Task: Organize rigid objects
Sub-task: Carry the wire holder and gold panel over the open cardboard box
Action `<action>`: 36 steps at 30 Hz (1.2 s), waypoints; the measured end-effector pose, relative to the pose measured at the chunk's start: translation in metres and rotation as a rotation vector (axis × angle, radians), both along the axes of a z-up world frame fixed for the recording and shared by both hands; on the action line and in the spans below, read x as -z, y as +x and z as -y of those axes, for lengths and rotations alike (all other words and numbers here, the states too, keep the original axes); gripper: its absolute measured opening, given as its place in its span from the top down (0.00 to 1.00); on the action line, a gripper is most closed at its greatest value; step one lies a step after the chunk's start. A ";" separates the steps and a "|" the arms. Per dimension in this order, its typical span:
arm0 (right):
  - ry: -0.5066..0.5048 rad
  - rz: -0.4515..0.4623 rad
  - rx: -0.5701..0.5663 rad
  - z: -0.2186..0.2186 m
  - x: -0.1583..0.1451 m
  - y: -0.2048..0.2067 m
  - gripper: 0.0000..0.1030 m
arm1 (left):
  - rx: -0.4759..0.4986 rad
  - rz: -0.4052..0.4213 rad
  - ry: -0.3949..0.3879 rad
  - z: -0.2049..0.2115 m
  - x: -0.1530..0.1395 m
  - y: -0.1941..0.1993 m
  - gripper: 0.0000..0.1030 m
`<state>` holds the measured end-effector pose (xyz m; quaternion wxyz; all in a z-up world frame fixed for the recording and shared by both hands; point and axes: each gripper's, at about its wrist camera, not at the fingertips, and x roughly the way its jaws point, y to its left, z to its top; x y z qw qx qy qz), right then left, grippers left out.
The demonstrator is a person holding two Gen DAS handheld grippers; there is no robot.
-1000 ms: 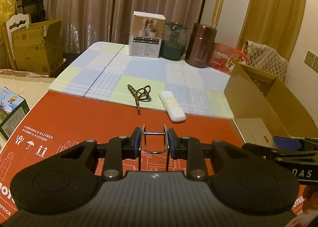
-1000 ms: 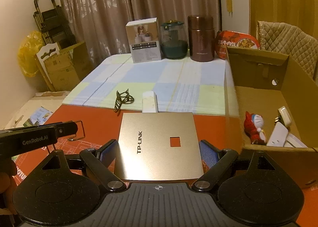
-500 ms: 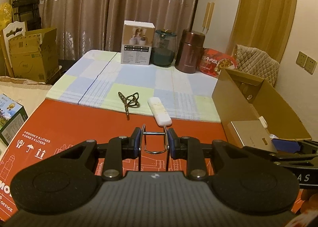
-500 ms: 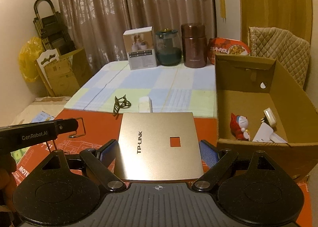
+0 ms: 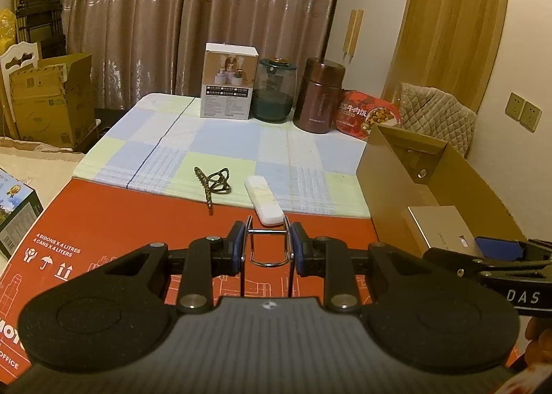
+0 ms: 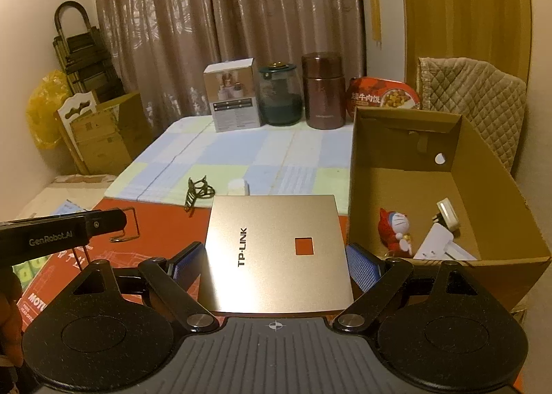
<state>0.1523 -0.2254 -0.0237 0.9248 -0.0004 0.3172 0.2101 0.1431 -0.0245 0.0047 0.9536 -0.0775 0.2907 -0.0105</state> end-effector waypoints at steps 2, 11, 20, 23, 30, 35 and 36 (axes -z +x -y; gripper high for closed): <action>0.001 0.001 0.004 0.002 -0.002 0.001 0.18 | 0.003 0.002 -0.002 0.002 -0.001 0.001 0.77; 0.000 0.008 0.028 0.014 -0.009 0.008 0.18 | 0.024 0.009 -0.008 0.011 -0.006 0.007 0.77; -0.002 0.021 0.079 0.044 -0.022 0.019 0.18 | 0.086 0.022 -0.018 0.037 -0.014 0.020 0.77; -0.015 0.035 0.112 0.060 -0.028 0.025 0.18 | 0.120 0.029 -0.028 0.054 -0.018 0.029 0.77; -0.057 0.041 0.201 0.106 -0.038 0.047 0.18 | 0.234 0.042 -0.053 0.101 -0.027 0.059 0.77; -0.073 0.018 0.247 0.135 -0.037 0.065 0.18 | 0.322 0.038 -0.068 0.138 -0.029 0.082 0.77; -0.076 0.013 0.252 0.139 -0.035 0.067 0.18 | 0.335 0.034 -0.072 0.144 -0.028 0.086 0.77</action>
